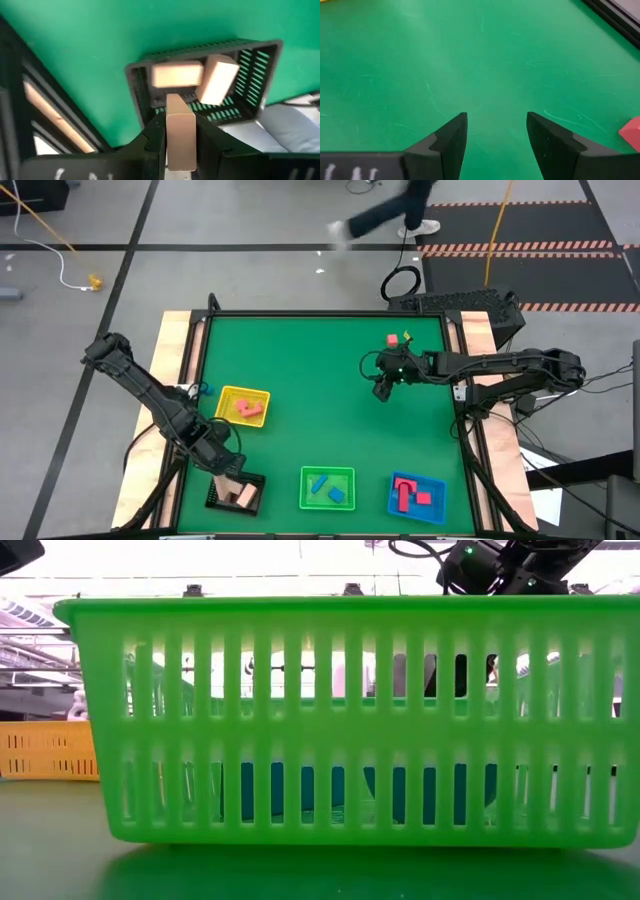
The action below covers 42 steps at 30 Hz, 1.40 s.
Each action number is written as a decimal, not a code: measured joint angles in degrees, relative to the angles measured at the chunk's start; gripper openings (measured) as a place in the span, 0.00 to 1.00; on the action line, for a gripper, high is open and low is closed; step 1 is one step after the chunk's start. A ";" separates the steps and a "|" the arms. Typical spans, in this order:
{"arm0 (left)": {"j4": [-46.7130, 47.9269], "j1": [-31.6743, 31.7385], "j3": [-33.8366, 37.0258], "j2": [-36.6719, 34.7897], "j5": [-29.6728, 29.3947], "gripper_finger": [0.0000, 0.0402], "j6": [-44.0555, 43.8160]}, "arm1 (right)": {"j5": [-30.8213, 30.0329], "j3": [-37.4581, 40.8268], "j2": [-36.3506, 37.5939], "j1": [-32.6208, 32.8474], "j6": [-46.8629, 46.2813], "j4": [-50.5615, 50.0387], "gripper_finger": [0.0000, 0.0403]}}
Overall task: Sort & place blocks by color
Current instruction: Put the large white rectangular block into the black bin, then put the orange cube block into the yellow bin
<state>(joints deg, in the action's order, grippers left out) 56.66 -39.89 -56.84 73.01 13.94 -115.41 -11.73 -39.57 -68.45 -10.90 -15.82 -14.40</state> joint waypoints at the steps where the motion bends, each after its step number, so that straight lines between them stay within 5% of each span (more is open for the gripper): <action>1: 0.64 0.01 0.00 0.00 0.00 0.17 0.01 | -0.01 0.00 0.00 0.00 -0.01 -0.02 0.48; 16: 1.88 0.05 0.00 0.00 -5.00 0.17 1.72 | -0.08 0.00 0.00 0.00 0.01 -0.02 0.48; 26: 2.10 0.05 0.00 0.02 -4.99 0.32 4.55 | -0.17 0.00 0.00 0.00 0.03 -0.04 0.48; 34: -9.47 0.05 0.00 0.04 -6.33 0.34 9.52 | -0.19 0.00 0.00 -0.02 0.05 -0.05 0.48; 42: -9.66 0.07 0.00 0.04 -9.53 0.34 10.12 | -0.57 0.00 0.00 -0.04 0.47 -0.02 0.48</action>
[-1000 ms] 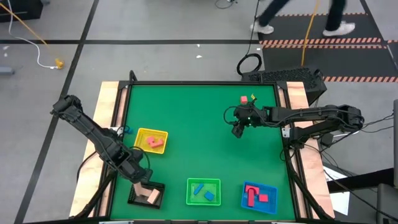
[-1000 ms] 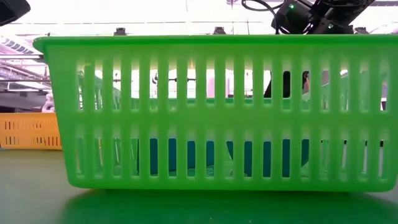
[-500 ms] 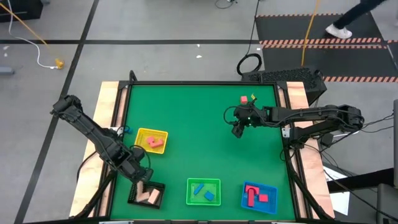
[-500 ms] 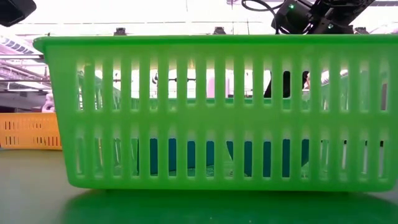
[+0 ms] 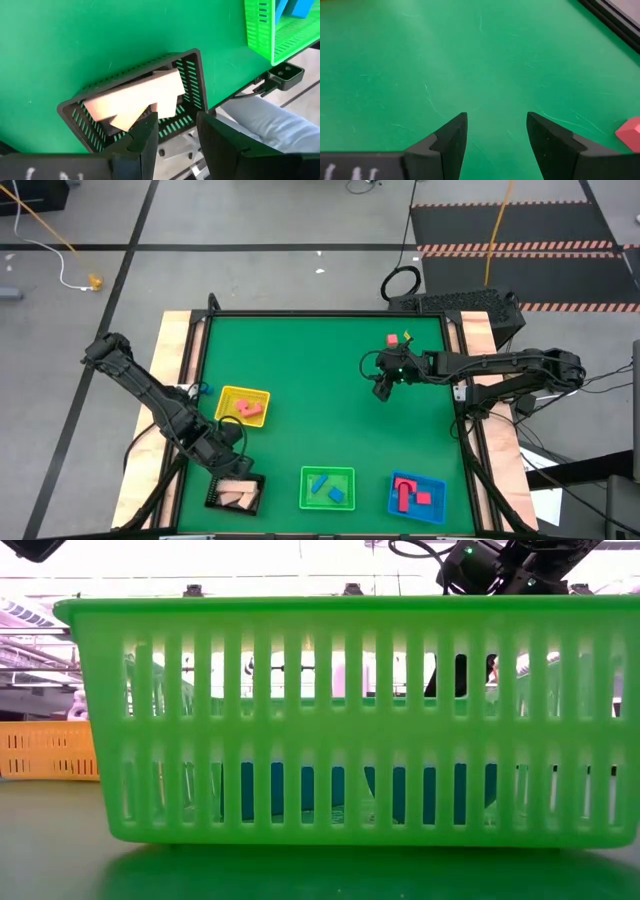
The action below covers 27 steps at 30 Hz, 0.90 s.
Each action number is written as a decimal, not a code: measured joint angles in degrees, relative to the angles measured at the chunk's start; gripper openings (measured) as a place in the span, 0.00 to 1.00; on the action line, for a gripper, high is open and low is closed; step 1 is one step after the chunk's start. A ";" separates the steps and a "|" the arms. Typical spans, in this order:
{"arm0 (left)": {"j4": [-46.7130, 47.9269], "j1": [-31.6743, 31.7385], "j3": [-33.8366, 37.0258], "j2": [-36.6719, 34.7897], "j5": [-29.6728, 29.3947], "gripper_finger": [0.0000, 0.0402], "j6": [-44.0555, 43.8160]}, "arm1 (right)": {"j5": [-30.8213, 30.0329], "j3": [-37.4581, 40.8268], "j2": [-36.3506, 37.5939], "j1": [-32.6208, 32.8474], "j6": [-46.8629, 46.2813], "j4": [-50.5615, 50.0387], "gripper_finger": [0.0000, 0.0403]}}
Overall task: Sort & place blocks by color
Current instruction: Put the orange cube block into the yellow bin
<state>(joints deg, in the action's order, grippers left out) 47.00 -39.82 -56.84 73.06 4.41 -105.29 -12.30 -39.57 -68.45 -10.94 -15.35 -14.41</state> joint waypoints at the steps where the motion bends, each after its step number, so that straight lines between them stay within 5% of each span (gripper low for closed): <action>1: 0.10 0.07 0.00 0.00 -0.04 0.34 0.23 | -0.82 0.00 0.00 0.00 -0.03 0.00 0.48; 7: 2.83 1.84 0.00 0.00 -4.90 0.34 0.07 | -8.58 0.00 0.00 -1.91 -8.67 0.02 0.48; 20: 2.57 16.46 0.00 0.00 -11.32 0.34 17.50 | 2.07 -0.02 -1.13 -22.64 -23.20 2.23 0.48; 27: 1.40 26.65 0.00 0.00 -12.33 0.34 29.92 | 5.38 -0.07 -9.37 -26.90 -23.23 6.51 0.51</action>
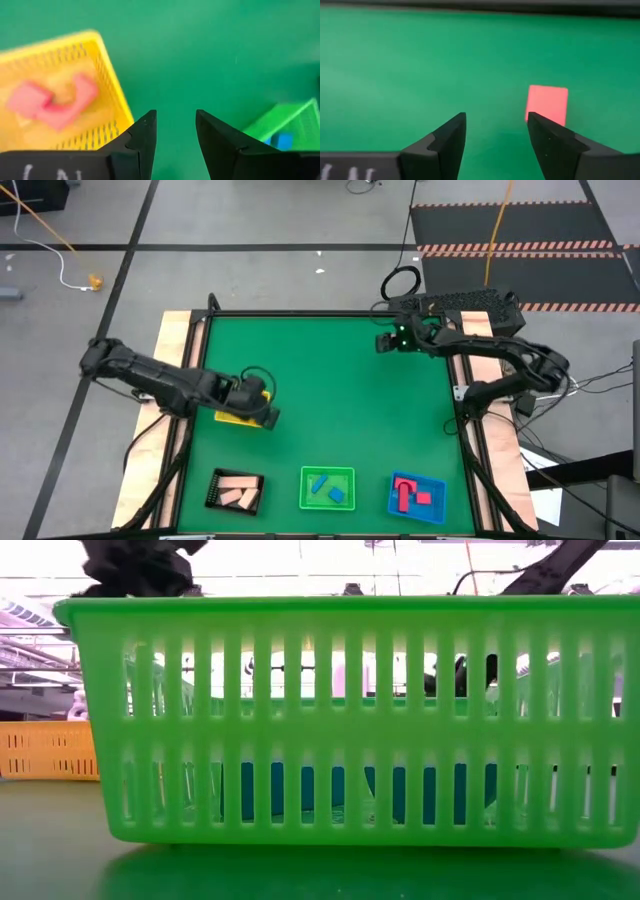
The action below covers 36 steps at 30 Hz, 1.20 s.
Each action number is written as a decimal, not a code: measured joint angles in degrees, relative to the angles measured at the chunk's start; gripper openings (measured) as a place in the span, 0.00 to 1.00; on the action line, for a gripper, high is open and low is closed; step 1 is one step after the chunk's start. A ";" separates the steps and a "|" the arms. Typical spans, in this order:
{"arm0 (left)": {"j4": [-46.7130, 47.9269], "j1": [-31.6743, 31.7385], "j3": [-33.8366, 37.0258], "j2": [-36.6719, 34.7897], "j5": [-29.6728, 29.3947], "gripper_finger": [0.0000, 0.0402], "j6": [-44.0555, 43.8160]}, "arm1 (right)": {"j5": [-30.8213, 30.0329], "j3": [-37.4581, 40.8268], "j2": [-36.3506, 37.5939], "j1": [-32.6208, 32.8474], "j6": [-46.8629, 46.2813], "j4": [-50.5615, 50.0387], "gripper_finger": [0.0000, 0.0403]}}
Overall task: Sort & place blocks by color
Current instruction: Put the orange cube block into the yellow bin
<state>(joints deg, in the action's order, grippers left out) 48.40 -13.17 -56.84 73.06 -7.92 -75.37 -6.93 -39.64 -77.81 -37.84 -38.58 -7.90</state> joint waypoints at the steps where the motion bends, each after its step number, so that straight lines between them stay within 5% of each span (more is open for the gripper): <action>1: -0.82 1.24 0.00 0.02 -0.08 0.34 1.38 | 0.11 -0.02 -1.13 -0.26 0.10 0.00 0.52; 11: -11.93 7.93 0.00 0.02 0.89 0.34 15.84 | -2.32 -0.11 -3.99 -1.86 0.01 1.27 0.70; 24: -11.97 14.97 0.00 0.02 2.29 0.34 32.91 | -8.15 -0.09 -5.22 -1.86 -1.18 2.84 0.69; 36: -15.69 24.78 0.00 0.02 2.28 0.34 34.49 | -8.18 -0.09 -11.33 -1.84 2.79 4.18 0.69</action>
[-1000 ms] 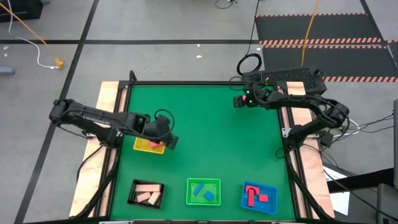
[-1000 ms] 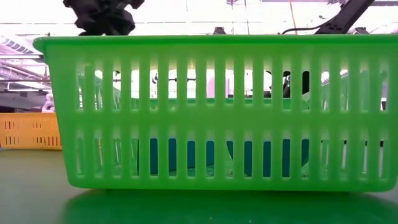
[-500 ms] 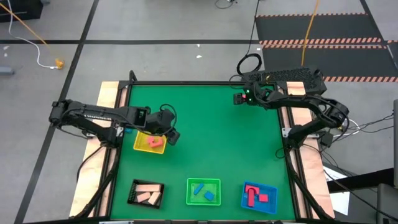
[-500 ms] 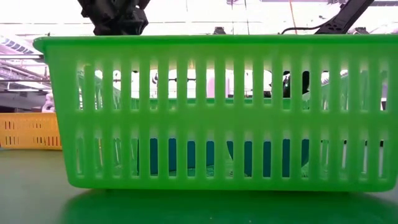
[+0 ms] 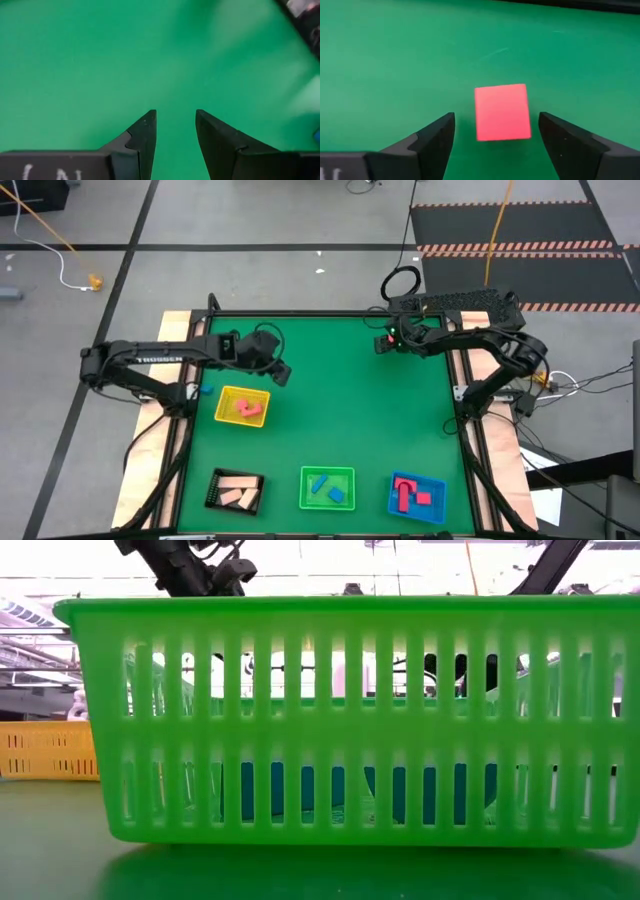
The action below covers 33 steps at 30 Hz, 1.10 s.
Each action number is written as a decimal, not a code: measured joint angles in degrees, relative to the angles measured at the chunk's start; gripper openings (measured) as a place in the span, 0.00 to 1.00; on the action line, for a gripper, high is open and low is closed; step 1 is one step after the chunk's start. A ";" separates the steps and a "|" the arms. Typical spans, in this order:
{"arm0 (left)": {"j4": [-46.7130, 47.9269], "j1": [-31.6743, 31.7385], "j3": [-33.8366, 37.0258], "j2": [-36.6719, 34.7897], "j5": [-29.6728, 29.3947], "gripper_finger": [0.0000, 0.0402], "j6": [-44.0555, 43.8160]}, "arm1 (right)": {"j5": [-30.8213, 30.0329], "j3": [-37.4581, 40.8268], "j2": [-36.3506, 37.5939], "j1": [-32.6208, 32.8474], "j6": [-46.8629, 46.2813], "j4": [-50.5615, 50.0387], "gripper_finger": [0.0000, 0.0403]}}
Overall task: Sort & place blocks by color
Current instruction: Put the orange cube block into the yellow bin
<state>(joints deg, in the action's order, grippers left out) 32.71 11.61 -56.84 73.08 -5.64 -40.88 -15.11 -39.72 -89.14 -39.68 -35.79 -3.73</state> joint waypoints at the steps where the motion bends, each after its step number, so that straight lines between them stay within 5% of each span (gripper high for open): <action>1: -0.92 0.58 0.00 0.00 0.00 0.34 0.50 | -0.05 0.00 -0.18 0.00 0.52 0.46 0.68; 6: -7.24 3.22 0.00 0.00 -0.04 0.34 3.01 | -0.10 0.00 -0.96 0.00 0.94 3.76 0.57; 13: -15.11 5.84 0.00 0.00 -0.03 0.34 6.21 | 0.17 -0.11 -3.09 0.00 -1.90 4.94 0.29; 23: -18.05 6.48 0.00 0.00 -0.48 0.34 19.03 | 13.74 0.13 2.02 0.07 -13.66 9.62 0.29; 33: -25.85 3.57 0.00 0.00 -0.61 0.35 41.55 | 27.40 0.02 10.32 4.37 -28.31 34.17 0.29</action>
<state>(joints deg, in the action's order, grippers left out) 6.86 15.18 -56.84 73.08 -6.25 0.67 12.29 -39.70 -78.82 -35.31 -64.10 30.45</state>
